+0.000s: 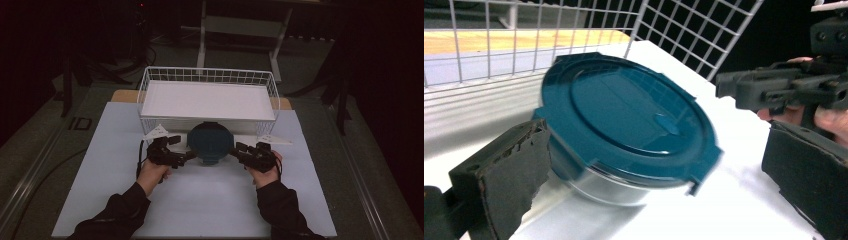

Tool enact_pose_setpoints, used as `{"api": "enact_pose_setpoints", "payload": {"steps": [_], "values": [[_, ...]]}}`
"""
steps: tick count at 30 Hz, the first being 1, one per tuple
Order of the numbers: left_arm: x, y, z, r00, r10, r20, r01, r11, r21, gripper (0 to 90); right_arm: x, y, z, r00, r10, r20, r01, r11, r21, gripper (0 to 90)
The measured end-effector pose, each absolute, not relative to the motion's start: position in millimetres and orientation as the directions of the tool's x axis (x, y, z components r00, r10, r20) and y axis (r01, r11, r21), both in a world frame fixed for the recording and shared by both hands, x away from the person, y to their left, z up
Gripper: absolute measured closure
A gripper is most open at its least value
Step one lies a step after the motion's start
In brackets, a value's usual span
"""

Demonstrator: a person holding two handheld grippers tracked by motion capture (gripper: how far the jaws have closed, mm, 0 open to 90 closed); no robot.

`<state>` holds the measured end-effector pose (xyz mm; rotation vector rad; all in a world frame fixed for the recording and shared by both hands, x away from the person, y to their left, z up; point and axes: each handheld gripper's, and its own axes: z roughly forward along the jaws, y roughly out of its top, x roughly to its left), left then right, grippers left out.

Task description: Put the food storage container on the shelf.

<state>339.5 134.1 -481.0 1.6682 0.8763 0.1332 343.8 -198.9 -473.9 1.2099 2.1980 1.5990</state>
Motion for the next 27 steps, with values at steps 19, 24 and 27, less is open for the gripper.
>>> {"api": "enact_pose_setpoints", "payload": {"steps": [19, 24, 27], "values": [[273, 158, -479, 0.747, 0.606, -0.273, 0.413, -0.102, 0.905, 0.0, 316, -148, -496, -0.738, 0.602, 0.304, 0.551, 0.278, 0.786, 90.0], [264, 165, -482, 0.738, 0.626, -0.251, 0.4, -0.107, 0.91, 0.0, 324, -145, -501, -0.721, 0.621, 0.308, 0.563, 0.264, 0.783, 90.0], [256, 172, -485, 0.722, 0.657, -0.215, 0.389, -0.129, 0.912, 0.0, 329, -147, -501, -0.717, 0.615, 0.33, 0.568, 0.24, 0.787, 90.0]]}}
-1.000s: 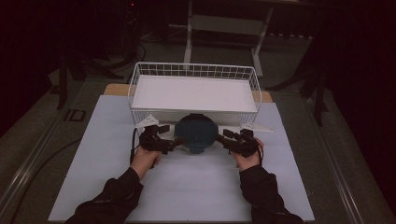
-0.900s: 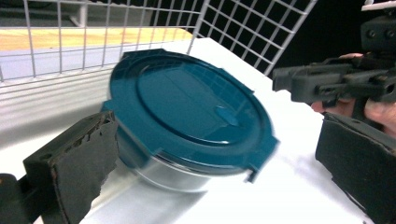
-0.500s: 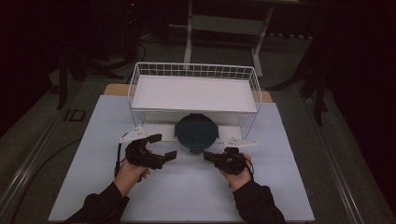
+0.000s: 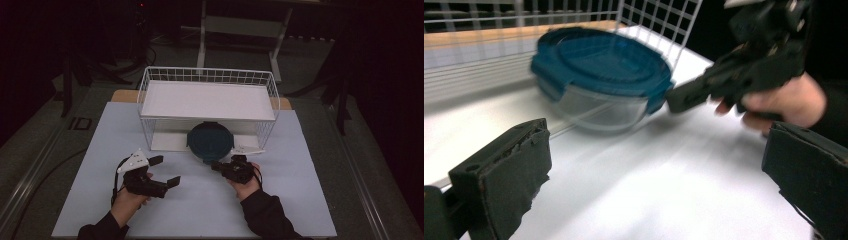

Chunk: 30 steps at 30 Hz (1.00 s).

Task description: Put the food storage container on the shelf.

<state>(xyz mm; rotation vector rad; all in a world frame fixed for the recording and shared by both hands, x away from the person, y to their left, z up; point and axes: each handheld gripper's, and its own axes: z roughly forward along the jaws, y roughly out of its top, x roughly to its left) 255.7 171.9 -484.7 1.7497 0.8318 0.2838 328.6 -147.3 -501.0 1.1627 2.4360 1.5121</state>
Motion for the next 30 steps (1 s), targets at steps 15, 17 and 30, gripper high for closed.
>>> {"api": "enact_pose_setpoints", "payload": {"steps": [15, 17, 30], "values": [[226, 196, -499, 0.678, 0.707, -0.203, 0.415, -0.139, 0.899, 0.0, 350, -138, -500, -0.706, 0.652, 0.276, 0.545, 0.252, 0.799, 90.0], [227, 196, -499, 0.678, 0.706, -0.202, 0.41, -0.136, 0.902, 0.0, 354, -136, -500, -0.702, 0.658, 0.272, 0.545, 0.25, 0.8, 90.0], [228, 195, -500, 0.687, 0.699, -0.201, 0.402, -0.135, 0.905, 0.0, 375, -130, -502, -0.675, 0.692, 0.258, 0.547, 0.234, 0.804, 90.0]]}}
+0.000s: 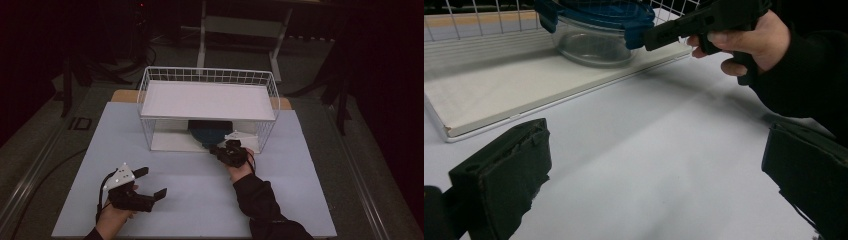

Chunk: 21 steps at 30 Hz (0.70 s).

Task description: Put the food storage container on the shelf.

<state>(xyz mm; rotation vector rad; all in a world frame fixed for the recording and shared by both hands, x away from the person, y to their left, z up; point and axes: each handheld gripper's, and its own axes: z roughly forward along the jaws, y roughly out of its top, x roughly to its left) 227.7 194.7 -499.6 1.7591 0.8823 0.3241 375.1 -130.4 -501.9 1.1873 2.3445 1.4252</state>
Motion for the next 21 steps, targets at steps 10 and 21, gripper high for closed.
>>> {"api": "enact_pose_setpoints", "payload": {"steps": [10, 21], "values": [[228, 194, -499, 0.691, 0.696, -0.196, 0.396, -0.137, 0.908, 0.0, 378, -129, -503, -0.674, 0.697, 0.242, 0.537, 0.238, 0.809, 90.0], [227, 194, -498, 0.696, 0.689, -0.201, 0.392, -0.13, 0.911, 0.0, 352, -135, -494, -0.717, 0.642, 0.271, 0.5, 0.204, 0.842, 48.7]]}}
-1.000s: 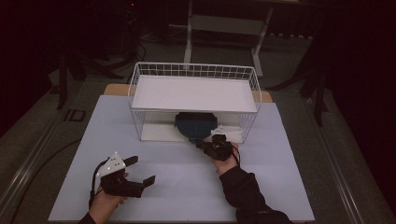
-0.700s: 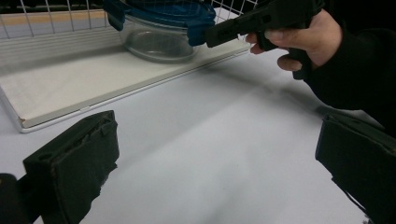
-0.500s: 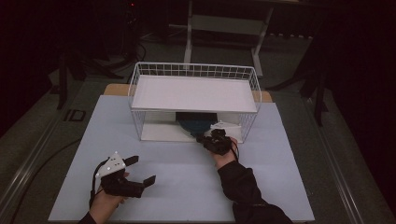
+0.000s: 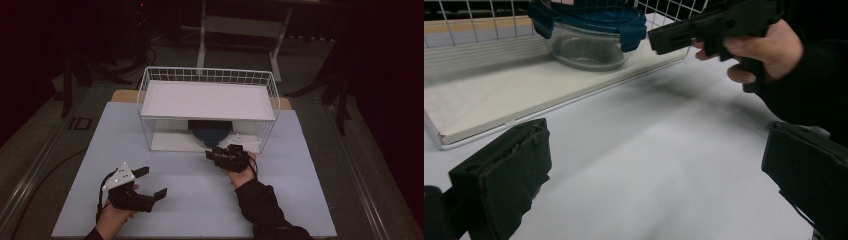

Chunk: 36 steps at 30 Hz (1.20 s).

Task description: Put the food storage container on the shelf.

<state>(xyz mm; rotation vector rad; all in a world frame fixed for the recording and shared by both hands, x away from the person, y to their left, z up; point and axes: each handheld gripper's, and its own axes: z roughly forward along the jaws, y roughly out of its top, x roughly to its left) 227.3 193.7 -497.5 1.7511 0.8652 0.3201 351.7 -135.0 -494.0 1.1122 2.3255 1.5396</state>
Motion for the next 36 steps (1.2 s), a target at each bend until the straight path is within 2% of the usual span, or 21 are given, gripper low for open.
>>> {"api": "enact_pose_setpoints", "payload": {"steps": [2, 4, 7, 18, 36], "values": [[227, 194, -497, 0.699, 0.686, -0.201, 0.389, -0.129, 0.912, 0.0, 347, -138, -490, -0.733, 0.612, 0.297, 0.494, 0.178, 0.851, 31.8], [227, 193, -496, 0.701, 0.684, -0.201, 0.387, -0.128, 0.913, 0.0, 342, -141, -487, -0.747, 0.593, 0.302, 0.484, 0.173, 0.858, 19.5], [225, 192, -496, 0.706, 0.68, -0.195, 0.383, -0.136, 0.914, 0.0, 335, -146, -483, -0.747, 0.6, 0.286, 0.47, 0.173, 0.865, 14.1], [224, 188, -497, 0.721, 0.666, -0.19, 0.379, -0.149, 0.913, 0.0, 314, -176, -483, -0.729, 0.635, 0.255, 0.452, 0.166, 0.877, 14.4], [221, 187, -496, 0.732, 0.658, -0.173, 0.363, -0.163, 0.917, 0.0, 271, -209, -478, -0.754, 0.624, 0.205, 0.403, 0.192, 0.895, 14.7]]}}
